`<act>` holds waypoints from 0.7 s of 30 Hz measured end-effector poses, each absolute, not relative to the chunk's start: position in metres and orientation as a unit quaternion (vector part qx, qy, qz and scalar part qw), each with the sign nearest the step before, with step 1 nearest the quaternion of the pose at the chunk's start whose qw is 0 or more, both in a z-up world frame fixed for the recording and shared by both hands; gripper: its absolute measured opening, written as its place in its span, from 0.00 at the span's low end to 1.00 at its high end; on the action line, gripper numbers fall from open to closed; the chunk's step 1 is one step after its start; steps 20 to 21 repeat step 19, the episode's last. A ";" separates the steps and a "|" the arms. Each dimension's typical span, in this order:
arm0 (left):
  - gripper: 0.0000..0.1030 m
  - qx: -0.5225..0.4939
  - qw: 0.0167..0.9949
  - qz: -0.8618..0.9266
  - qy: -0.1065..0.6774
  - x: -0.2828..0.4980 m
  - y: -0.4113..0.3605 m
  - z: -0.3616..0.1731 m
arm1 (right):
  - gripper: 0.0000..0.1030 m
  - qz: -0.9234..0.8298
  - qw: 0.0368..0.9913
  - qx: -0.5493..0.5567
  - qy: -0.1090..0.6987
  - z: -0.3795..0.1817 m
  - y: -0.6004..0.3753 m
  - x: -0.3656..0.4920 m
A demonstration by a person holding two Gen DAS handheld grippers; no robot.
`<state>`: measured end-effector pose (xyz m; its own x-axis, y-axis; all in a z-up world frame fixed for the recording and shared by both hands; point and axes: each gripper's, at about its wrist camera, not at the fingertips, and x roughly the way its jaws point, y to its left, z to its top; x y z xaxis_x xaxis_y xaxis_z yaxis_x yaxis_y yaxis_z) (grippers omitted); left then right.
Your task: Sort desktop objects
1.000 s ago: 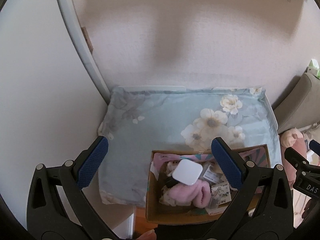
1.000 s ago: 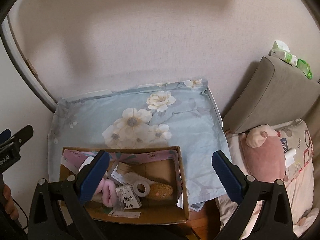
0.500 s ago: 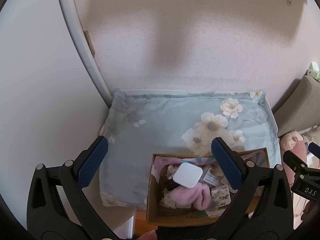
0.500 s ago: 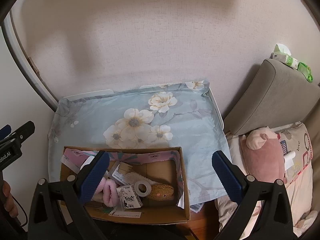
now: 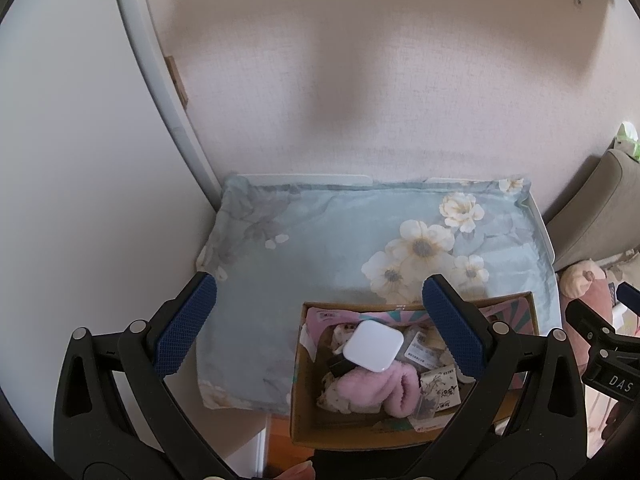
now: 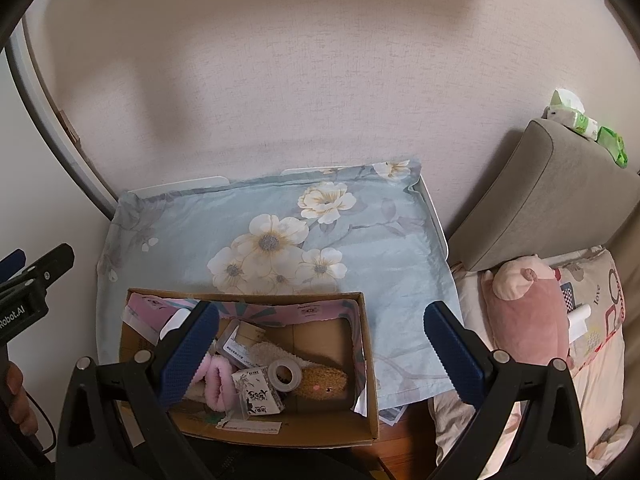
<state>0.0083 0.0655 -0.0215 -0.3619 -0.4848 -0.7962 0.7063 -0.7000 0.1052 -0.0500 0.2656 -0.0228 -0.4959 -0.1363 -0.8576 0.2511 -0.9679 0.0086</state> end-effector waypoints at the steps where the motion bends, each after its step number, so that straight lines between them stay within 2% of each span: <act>1: 1.00 0.431 0.366 -0.815 0.128 0.008 0.065 -0.021 | 0.99 -0.863 0.112 0.490 0.058 -0.023 0.265 -0.050; 21: 1.00 0.435 0.369 -0.811 0.128 0.009 0.067 -0.025 | 0.99 -0.862 0.114 0.491 0.058 -0.023 0.265 -0.052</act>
